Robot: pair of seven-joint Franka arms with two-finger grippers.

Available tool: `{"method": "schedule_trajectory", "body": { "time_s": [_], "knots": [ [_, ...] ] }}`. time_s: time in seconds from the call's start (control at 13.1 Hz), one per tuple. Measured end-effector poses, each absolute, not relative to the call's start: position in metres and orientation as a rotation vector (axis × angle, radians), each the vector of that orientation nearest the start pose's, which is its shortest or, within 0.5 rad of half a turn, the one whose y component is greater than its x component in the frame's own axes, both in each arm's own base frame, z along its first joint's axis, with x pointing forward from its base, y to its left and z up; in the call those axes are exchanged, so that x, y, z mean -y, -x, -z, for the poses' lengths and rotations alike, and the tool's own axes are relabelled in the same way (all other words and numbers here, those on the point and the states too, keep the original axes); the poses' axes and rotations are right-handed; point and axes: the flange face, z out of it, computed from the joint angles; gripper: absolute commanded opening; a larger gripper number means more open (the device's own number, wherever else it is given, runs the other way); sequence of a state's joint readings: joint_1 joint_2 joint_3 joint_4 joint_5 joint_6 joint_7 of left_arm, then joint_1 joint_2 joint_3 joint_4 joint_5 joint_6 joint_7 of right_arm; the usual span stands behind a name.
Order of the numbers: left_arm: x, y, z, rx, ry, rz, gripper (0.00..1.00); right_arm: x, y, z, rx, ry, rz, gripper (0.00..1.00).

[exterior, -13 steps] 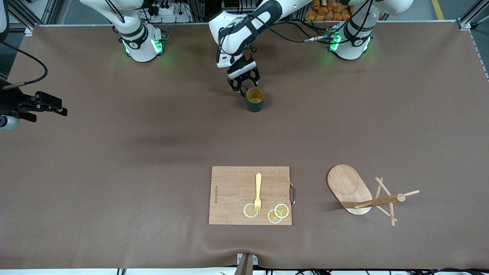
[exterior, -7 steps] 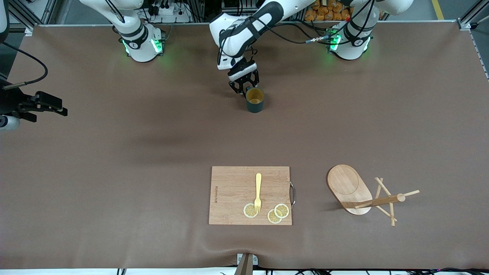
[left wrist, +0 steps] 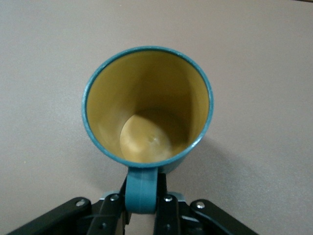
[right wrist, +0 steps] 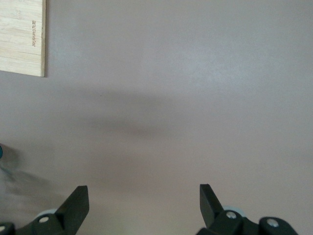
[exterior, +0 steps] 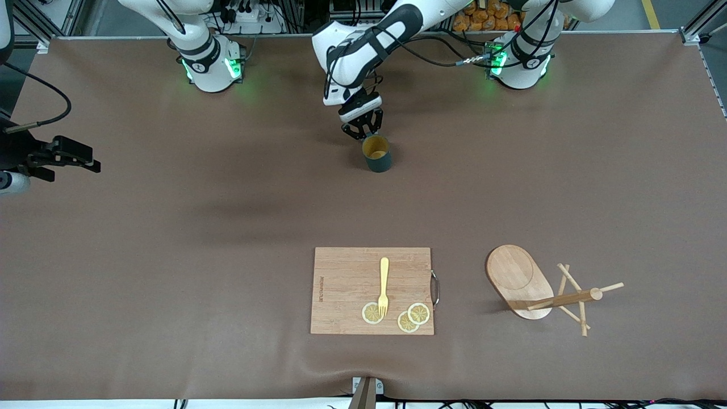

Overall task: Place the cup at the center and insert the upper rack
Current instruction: 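Lift the mug and carry it to the wooden mug stand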

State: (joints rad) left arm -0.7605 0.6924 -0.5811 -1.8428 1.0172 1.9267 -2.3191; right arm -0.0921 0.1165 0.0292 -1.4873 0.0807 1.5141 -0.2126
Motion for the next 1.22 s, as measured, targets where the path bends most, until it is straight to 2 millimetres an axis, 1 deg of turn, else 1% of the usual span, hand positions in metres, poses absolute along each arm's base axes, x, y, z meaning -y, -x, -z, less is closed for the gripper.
{"method": "schedule_trajectory", "body": {
  "time_s": [0.23, 0.38, 0.54, 0.61, 0.76, 0.84, 0.92, 0.99, 1.07, 1.22],
  "knots": [
    [0.575, -0.217, -0.185, 0.608, 2.748, 0.796, 0.00, 0.029, -0.583, -0.600, 0.230, 3.038, -0.095, 1.00],
    [0.588, -0.230, -0.202, 0.662, 2.772, 0.811, 0.00, 0.031, -0.580, -0.606, 0.231, 3.053, -0.101, 1.00],
    [0.602, -0.254, -0.234, 0.774, 2.800, 0.814, 0.00, 0.036, -0.576, -0.611, 0.233, 3.098, -0.146, 1.00],
    [0.607, -0.270, -0.255, 0.847, 2.811, 0.795, 0.00, 0.036, -0.574, -0.613, 0.236, 3.106, -0.165, 1.00],
    [0.608, -0.313, -0.306, 0.973, 2.837, 0.722, 0.00, 0.034, -0.572, -0.613, 0.241, 3.105, -0.182, 1.00],
    [0.604, -0.338, -0.333, 1.021, 2.852, 0.683, 0.00, 0.034, -0.572, -0.613, 0.242, 3.105, -0.183, 1.00],
    [0.594, -0.365, -0.360, 1.061, 2.867, 0.642, 0.00, 0.034, -0.572, -0.613, 0.242, 3.105, -0.183, 1.00],
    [0.581, -0.392, -0.385, 1.089, 2.883, 0.596, 0.00, 0.033, -0.572, -0.613, 0.243, 3.105, -0.182, 1.00],
    [0.564, -0.418, -0.406, 1.102, 2.897, 0.554, 0.00, 0.033, -0.572, -0.614, 0.243, 3.105, -0.182, 1.00],
    [0.524, -0.466, -0.436, 1.097, 2.925, 0.473, 0.00, 0.033, -0.572, -0.614, 0.243, 3.105, -0.182, 1.00]
  ]
}}
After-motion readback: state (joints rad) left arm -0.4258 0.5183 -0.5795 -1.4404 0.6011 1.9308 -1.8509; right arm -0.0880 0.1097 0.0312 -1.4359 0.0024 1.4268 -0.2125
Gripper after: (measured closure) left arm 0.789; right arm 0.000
